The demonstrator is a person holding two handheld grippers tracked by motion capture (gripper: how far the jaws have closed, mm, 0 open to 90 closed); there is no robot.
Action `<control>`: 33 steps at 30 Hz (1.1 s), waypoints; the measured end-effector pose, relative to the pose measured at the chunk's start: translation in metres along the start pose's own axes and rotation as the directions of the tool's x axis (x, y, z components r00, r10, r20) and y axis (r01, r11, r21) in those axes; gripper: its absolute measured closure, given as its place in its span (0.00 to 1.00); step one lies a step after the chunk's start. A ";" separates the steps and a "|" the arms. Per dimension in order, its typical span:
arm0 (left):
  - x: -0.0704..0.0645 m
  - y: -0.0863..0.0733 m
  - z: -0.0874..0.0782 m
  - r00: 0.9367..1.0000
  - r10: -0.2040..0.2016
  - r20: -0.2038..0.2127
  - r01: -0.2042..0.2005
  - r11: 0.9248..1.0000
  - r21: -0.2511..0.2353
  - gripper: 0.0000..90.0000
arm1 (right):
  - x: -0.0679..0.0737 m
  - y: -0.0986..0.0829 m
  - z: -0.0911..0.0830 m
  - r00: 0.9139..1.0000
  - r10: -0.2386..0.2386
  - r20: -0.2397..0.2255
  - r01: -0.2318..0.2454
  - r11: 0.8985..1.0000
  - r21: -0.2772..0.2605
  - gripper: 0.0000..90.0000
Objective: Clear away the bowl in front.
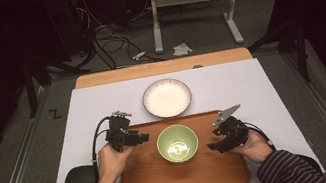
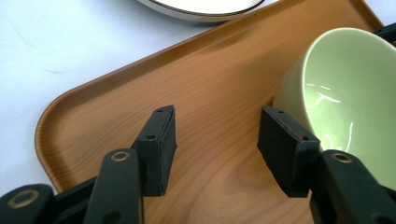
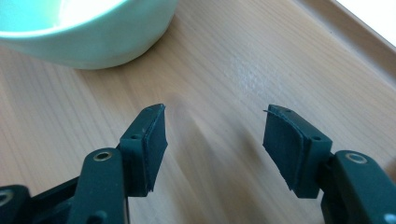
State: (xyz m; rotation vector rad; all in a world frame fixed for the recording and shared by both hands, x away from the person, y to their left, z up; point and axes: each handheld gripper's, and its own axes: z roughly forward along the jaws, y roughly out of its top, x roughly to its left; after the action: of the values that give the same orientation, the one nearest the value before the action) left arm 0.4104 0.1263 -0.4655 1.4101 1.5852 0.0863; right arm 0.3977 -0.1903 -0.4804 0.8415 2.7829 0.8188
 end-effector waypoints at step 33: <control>0.012 -0.014 0.016 0.994 0.058 -0.095 -0.054 0.997 0.050 0.51 | 0.001 0.000 -0.002 1.000 -0.004 -0.004 0.004 1.000 -0.004 0.46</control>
State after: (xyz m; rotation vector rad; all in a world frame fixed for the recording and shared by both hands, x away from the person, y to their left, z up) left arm 0.4127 0.1230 -0.4896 1.5070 1.6362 0.1535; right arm 0.3967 -0.1910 -0.4789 0.8346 2.7850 0.8257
